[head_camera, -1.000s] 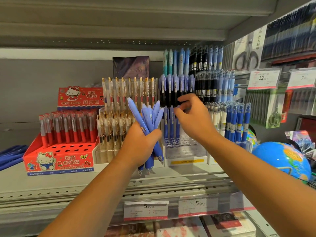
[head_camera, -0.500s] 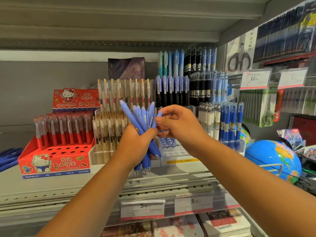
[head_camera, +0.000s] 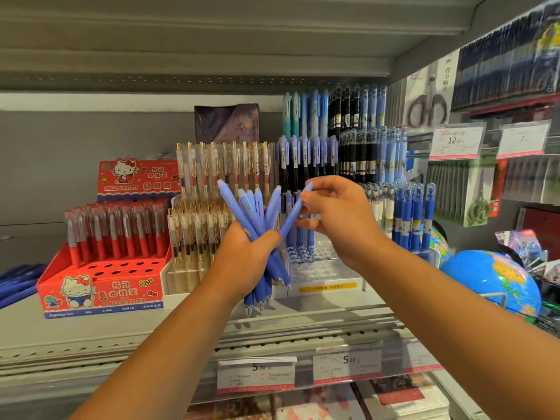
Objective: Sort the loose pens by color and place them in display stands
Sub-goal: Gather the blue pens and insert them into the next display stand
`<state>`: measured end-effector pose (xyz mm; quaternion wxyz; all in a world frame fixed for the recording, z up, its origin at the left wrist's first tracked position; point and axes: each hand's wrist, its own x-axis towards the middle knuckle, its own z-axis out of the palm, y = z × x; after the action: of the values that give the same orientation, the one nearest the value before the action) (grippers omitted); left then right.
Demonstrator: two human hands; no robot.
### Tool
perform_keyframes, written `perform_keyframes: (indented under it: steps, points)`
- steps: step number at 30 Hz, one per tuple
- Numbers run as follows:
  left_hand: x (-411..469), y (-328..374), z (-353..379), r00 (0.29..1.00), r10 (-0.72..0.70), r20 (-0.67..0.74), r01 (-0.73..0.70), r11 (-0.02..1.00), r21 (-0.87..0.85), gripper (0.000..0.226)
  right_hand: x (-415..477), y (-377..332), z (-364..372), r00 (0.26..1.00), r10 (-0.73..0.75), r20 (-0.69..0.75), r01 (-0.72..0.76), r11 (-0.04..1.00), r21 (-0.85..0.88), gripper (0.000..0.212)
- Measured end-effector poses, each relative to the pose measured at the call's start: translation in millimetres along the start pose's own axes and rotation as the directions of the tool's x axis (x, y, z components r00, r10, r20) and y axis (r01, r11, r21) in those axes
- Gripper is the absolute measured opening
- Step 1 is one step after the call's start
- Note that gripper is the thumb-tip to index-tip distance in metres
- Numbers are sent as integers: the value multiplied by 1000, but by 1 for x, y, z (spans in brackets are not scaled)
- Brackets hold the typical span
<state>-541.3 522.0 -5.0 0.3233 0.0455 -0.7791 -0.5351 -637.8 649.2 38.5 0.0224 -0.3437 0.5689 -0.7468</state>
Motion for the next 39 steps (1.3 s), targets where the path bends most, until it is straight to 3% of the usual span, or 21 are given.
perform_keyframes:
  steps: [4,7,9,13,19,24,29,34,36,37,39]
  points:
    - [-1,-1,0,1000,17,26,-19,998,58,62,16,-11,-8,990,-74,-120,72,997,-16,10]
    - [0,-3,1,999,43,31,-45,997,70,68,30,-16,-18,968,-191,-161,157,967,-200,12]
    - [0,-3,2,999,49,22,-51,997,65,62,36,-13,-23,951,-282,-124,213,892,-400,12]
    - [0,-3,3,998,66,10,-66,995,74,61,44,0,-28,917,-398,19,289,633,-718,10]
    - [1,-2,5,996,91,16,-92,993,73,67,50,17,-28,935,-351,40,257,599,-758,9]
    - [5,-8,3,996,77,-34,-75,995,66,47,52,29,-27,976,-193,97,183,502,-845,10]
    - [5,-7,3,998,47,-42,-44,996,76,34,55,27,-26,996,-67,51,78,501,-862,21]
    - [3,-3,4,999,11,-43,-9,999,43,20,44,26,-25,986,-148,74,126,374,-919,34]
    - [3,-2,3,999,14,-43,-13,999,32,18,34,25,-22,962,-262,76,177,389,-904,38]
    - [3,-3,3,999,23,-47,-21,999,32,16,29,22,-19,952,-295,76,211,460,-863,35]
    - [3,-3,3,998,35,-57,-34,999,22,16,17,14,-11,974,-207,95,218,728,-650,20]
